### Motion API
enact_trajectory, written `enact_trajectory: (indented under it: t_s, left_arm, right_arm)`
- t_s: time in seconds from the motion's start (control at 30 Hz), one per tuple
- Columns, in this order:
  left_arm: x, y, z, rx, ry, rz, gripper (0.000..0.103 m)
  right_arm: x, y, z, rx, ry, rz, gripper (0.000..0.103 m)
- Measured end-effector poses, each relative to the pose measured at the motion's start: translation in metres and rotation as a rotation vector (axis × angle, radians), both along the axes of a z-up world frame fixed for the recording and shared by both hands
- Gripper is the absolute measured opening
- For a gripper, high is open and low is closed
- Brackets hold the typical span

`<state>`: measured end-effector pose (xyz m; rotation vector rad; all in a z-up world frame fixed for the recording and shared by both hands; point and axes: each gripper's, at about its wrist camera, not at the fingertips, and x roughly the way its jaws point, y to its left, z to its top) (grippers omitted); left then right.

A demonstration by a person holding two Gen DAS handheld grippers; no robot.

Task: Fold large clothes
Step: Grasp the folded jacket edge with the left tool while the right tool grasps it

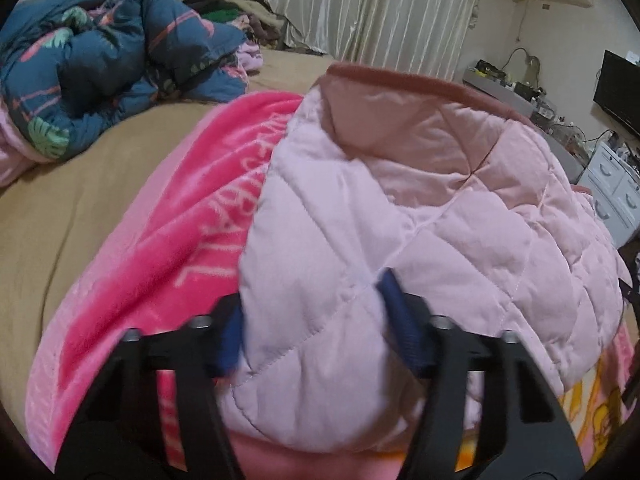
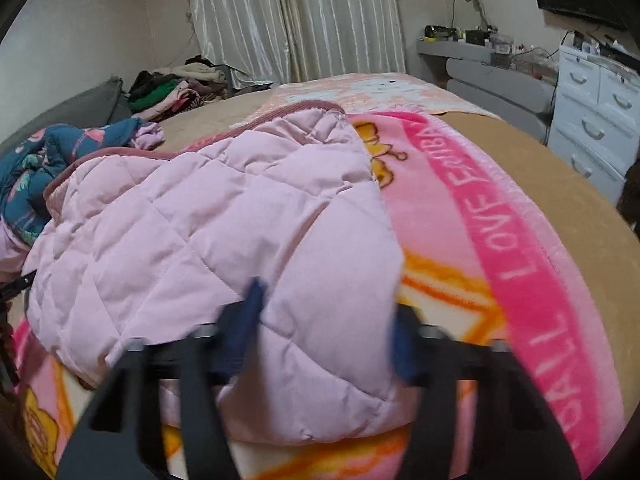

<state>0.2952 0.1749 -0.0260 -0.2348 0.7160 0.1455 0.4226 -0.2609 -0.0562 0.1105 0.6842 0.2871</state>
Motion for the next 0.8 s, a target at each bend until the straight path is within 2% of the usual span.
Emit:
enact_trajectory:
  t_s: [0.03,0.1,0.2,0.37,0.5,0.8]
  left_arm:
    - [0.001,-0.001,0.001,0.000,-0.006,0.001,0.032]
    - [0.004,-0.003,0.007,0.009,-0.026,0.005,0.023]
    - [0.014,-0.001,0.021,0.009,-0.064,0.015,0.016]
    - [0.035,0.007,0.032,-0.007,-0.082,0.021,0.016]
    - [0.050,0.006,0.017,0.023,-0.035,0.019,0.016]
    - [0.071,0.012,0.001,0.018,-0.007,0.028,0.019]
  right_arm:
    - [0.000,-0.002,0.003,0.035,-0.003,-0.006,0.024]
    - [0.000,-0.003,0.010,0.060,-0.025,-0.014,0.020]
    - [-0.001,0.000,0.026,0.046,-0.088,-0.025,0.019]
    - [0.020,-0.002,0.032,0.079,-0.097,-0.070,0.018]
    - [0.034,0.003,0.018,0.021,-0.082,-0.079,0.018]
    - [0.057,0.006,-0.008,0.011,-0.006,-0.108,0.019]
